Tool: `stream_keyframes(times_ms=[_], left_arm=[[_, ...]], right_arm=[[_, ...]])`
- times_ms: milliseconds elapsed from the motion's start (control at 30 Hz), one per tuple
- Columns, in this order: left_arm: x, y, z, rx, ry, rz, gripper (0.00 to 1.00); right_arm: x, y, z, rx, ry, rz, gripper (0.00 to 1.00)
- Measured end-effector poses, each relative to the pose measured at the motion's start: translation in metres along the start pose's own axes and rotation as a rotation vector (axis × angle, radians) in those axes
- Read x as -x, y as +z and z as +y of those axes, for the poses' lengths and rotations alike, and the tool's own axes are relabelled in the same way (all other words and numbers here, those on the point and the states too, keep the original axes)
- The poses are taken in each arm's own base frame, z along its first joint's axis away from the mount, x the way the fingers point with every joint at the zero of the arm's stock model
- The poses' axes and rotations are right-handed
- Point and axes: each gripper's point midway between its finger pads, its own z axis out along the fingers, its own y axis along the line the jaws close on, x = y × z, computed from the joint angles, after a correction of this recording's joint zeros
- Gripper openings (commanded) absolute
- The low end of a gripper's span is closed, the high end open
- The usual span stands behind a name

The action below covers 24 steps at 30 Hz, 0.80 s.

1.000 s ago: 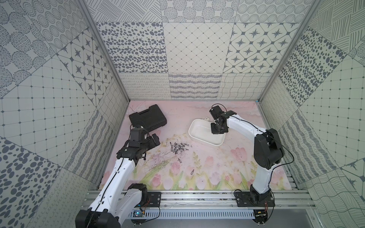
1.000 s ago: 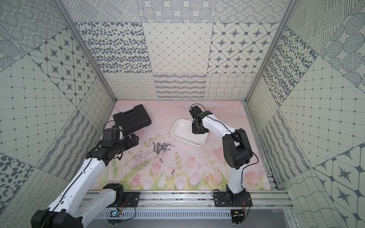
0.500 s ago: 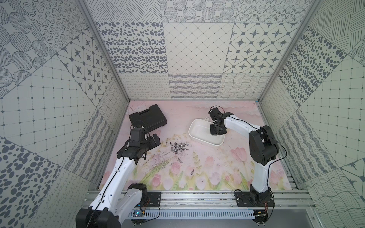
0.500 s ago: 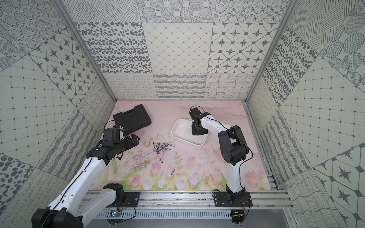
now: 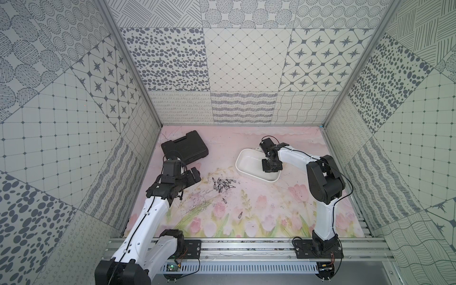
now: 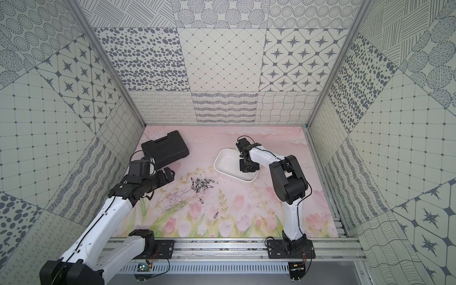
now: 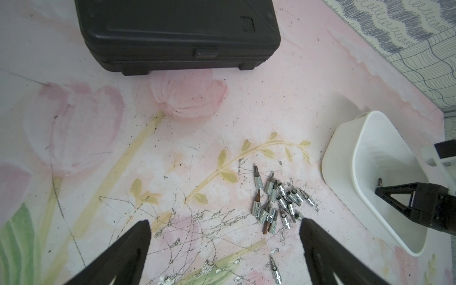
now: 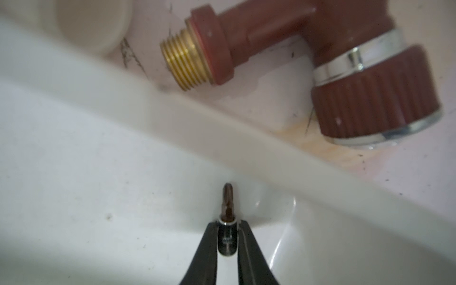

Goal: Put the bit on the desktop into the storage box
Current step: Place the screwdriver bit in the storage box.

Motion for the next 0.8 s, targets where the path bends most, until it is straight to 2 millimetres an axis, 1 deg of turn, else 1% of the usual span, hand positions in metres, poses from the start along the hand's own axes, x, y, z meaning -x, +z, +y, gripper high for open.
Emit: stream_keyframes(times_ms=[67, 167, 267, 367, 567, 700, 800], left_arm=[[0.0, 0.0, 0.0, 0.0, 0.0, 0.001, 0.99], [0.0, 0.0, 0.0, -0.001, 0.0, 0.001, 0.99], [0.0, 0.0, -0.001, -0.003, 0.0, 0.001, 0.99], [-0.001, 0.0, -0.001, -0.005, 0.0, 0.004, 0.99], [-0.004, 0.001, -0.001, -0.011, 0.0, 0.012, 0.99], [-0.004, 0.001, -0.001, -0.014, 0.0, 0.014, 0.99], [-0.004, 0.001, -0.002, -0.014, 0.0, 0.014, 0.99]], right_arm=[[0.0, 0.001, -0.001, -0.002, 0.0, -0.001, 0.27], [0.0, -0.001, -0.001, 0.001, -0.002, -0.004, 0.32], [-0.001, -0.009, -0.002, 0.009, 0.0, -0.016, 0.34], [0.003, -0.027, -0.003, 0.027, 0.007, -0.056, 0.36], [0.015, -0.078, -0.009, 0.073, 0.028, -0.175, 0.4], [0.014, -0.105, -0.013, 0.101, 0.04, -0.234, 0.45], [0.01, -0.118, -0.017, 0.113, 0.046, -0.26, 0.5]])
